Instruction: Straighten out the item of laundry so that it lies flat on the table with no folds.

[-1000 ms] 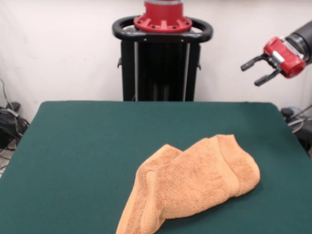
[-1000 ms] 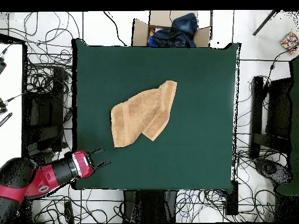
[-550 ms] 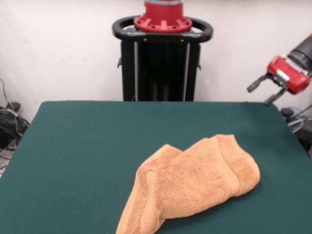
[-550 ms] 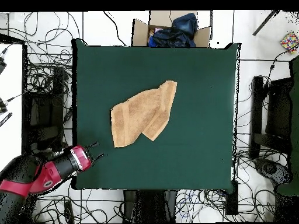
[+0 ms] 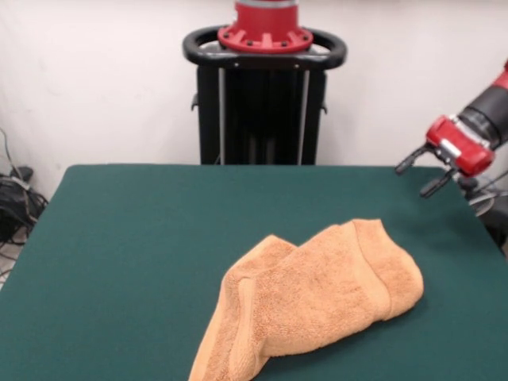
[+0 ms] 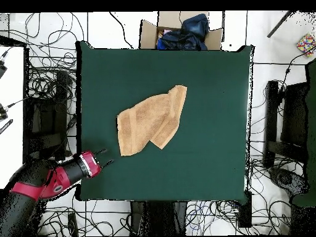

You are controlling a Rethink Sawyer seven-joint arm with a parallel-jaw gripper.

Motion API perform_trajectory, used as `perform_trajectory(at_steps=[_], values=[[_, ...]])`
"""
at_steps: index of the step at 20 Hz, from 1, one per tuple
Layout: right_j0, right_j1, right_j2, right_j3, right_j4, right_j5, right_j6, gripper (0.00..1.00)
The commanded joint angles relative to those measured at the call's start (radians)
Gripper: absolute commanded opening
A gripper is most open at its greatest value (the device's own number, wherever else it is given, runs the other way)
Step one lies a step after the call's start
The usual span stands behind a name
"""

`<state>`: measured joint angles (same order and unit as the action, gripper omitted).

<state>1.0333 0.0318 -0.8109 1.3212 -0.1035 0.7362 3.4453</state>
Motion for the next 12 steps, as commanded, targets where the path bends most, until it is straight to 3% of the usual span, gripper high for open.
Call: perform_trajectory(at_steps=[1, 6, 10, 12], values=[[-0.074, 0.089, 0.090, -0.120, 0.102, -0.006, 0.180, 1.00], [-0.129, 0.118, 0.091, -0.171, 0.146, 0.018, 0.180, 1.00], [-0.144, 0.200, 0.039, -0.303, 0.167, 0.244, 0.173, 1.00], [-0.164, 0.251, 0.041, -0.381, 0.195, 0.299, 0.198, 1.00]])
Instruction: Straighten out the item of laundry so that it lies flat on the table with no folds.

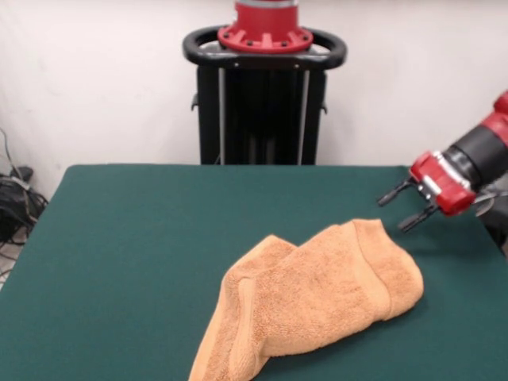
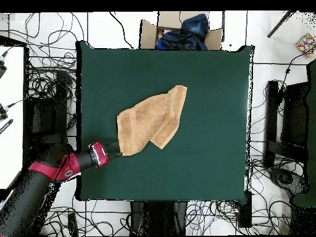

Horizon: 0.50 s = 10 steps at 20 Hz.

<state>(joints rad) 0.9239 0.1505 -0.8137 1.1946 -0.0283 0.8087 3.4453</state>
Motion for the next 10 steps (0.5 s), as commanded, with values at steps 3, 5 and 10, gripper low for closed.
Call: perform_trajectory(at_steps=[3, 5, 10], values=[[-0.076, 0.231, 0.000, -0.387, 0.137, 0.284, 0.260, 1.00], [-0.083, 0.273, -0.031, -0.461, 0.105, 0.350, 0.210, 1.00], [-0.084, 0.369, -0.147, -0.639, -0.040, 0.481, 0.025, 1.00]])
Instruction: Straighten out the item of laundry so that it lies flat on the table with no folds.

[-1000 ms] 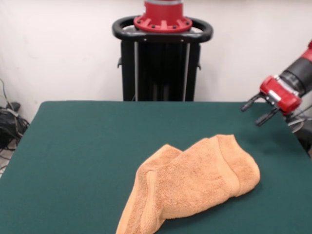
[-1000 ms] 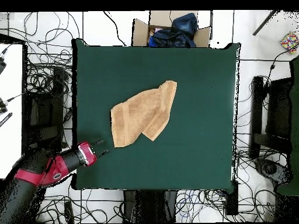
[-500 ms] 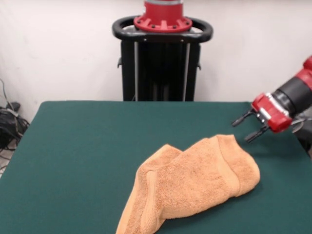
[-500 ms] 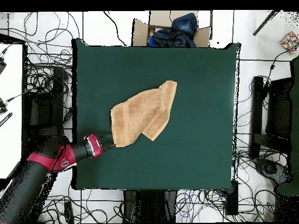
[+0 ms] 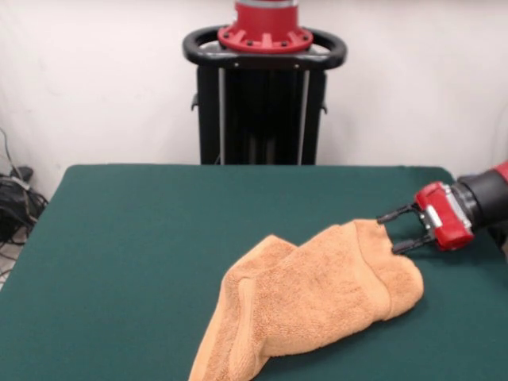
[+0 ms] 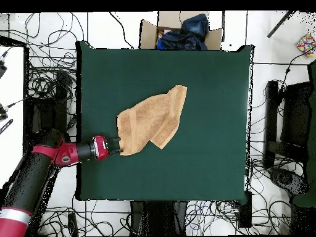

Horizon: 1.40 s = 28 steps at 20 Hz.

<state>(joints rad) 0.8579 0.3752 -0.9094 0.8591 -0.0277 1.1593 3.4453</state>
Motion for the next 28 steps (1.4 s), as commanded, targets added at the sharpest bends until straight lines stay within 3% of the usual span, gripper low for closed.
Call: perform_trajectory(at_steps=[1, 5, 15, 20, 24, 28], values=[[-0.018, 0.158, -0.069, -0.326, -0.047, 0.161, 0.027, 1.00], [-0.016, 0.172, -0.072, -0.362, -0.080, 0.152, 0.022, 1.00], [0.039, 0.010, 0.101, -0.239, -0.048, 0.132, -0.082, 1.00], [0.015, 0.070, 0.076, -0.287, -0.075, 0.124, 0.001, 1.00], [-0.013, 0.081, 0.127, -0.272, -0.043, 0.003, 0.103, 1.00], [-0.041, 0.032, 0.235, -0.192, -0.011, -0.159, 0.093, 1.00]])
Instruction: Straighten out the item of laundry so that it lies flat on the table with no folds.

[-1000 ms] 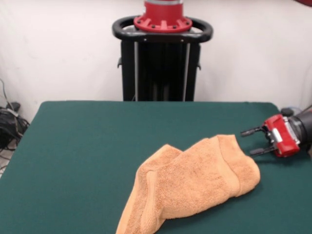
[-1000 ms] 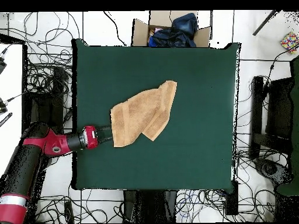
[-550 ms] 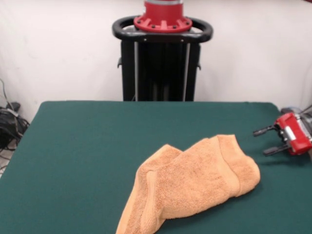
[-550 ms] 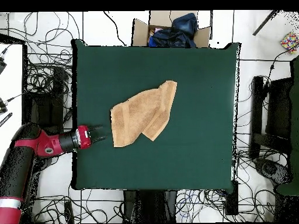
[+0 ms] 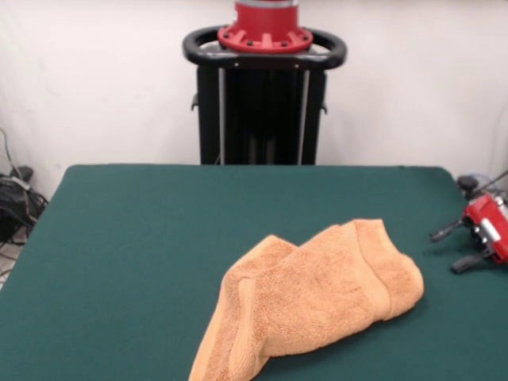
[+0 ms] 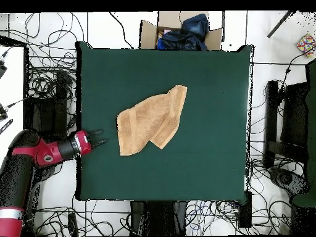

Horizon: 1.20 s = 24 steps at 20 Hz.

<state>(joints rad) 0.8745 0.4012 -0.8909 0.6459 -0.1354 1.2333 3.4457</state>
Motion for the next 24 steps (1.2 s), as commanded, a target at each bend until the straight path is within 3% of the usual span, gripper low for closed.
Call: perform_trajectory(at_steps=[1, 8, 11, 15, 19, 24], values=[[-0.058, 0.000, 0.219, 0.030, 0.090, -0.245, 0.089, 1.00], [-0.076, -0.031, 0.273, 0.072, 0.071, -0.304, 0.053, 1.00], [-0.074, -0.031, 0.257, 0.078, 0.037, -0.301, 0.047, 1.00], [-0.047, -0.025, 0.183, 0.078, -0.036, -0.202, 0.015, 1.00], [-0.062, -0.056, 0.214, 0.157, -0.067, -0.301, -0.027, 1.00], [-0.050, -0.081, 0.170, 0.238, -0.173, -0.371, -0.083, 1.00]])
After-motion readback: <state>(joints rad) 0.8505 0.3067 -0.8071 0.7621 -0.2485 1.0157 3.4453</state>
